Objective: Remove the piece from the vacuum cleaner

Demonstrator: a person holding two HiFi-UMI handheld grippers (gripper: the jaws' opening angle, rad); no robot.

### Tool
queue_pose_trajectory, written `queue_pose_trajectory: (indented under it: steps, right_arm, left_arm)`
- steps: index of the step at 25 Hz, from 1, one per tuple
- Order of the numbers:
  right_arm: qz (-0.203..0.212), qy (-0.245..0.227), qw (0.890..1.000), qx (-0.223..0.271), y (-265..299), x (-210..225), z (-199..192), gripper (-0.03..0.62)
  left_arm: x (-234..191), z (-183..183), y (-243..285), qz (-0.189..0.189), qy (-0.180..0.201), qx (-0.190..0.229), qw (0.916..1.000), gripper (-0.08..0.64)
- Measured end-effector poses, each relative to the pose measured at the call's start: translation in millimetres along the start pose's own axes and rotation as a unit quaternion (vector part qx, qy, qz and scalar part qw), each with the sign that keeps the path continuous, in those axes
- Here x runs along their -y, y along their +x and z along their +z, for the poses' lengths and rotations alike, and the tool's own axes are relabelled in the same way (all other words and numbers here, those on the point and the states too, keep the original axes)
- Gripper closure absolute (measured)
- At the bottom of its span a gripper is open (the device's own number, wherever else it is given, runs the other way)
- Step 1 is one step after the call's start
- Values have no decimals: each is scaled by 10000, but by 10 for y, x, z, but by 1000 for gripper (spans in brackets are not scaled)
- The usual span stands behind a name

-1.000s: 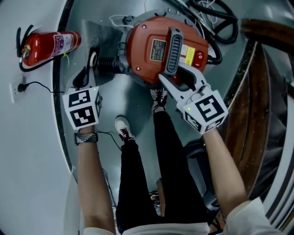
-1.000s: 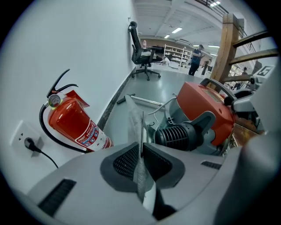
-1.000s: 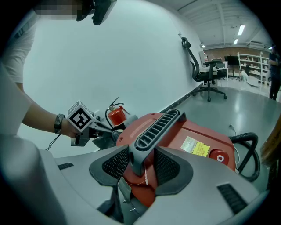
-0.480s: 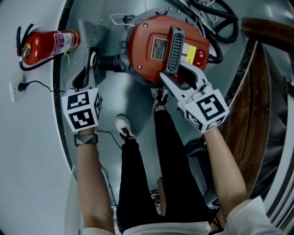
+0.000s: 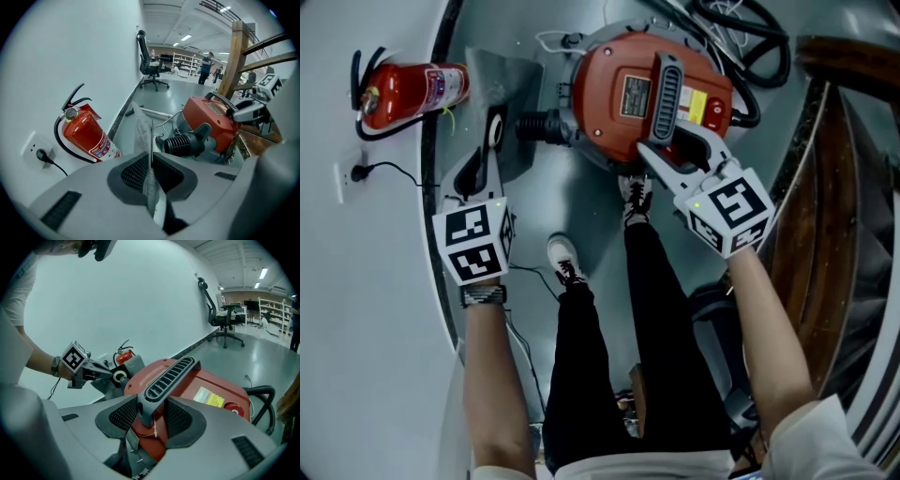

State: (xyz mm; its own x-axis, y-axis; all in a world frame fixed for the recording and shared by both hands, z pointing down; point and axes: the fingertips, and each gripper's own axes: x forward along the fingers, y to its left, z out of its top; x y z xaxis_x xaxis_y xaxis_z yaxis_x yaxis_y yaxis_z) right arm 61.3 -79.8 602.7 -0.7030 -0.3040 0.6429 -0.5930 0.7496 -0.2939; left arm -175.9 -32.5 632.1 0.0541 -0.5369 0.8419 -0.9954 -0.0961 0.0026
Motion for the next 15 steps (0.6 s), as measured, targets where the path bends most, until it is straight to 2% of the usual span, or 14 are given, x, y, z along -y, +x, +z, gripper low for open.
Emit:
queue_pose_trajectory:
  steps: [5,11,15]
  right_arm:
    - [-178,-217,9995,-107,8,-3,-12,401]
    - [-420,111,9987,-277,-76,23,-95,400]
    - [-658,-39,9964,-527,-186,17,-168,400]
  left_arm:
    - [-62,-29,-166,-5,160,19,9999,526]
    - [-182,-86,-409,65,191,98,9997,528]
    - [-227,-40,-575,73,188,193,9996,527]
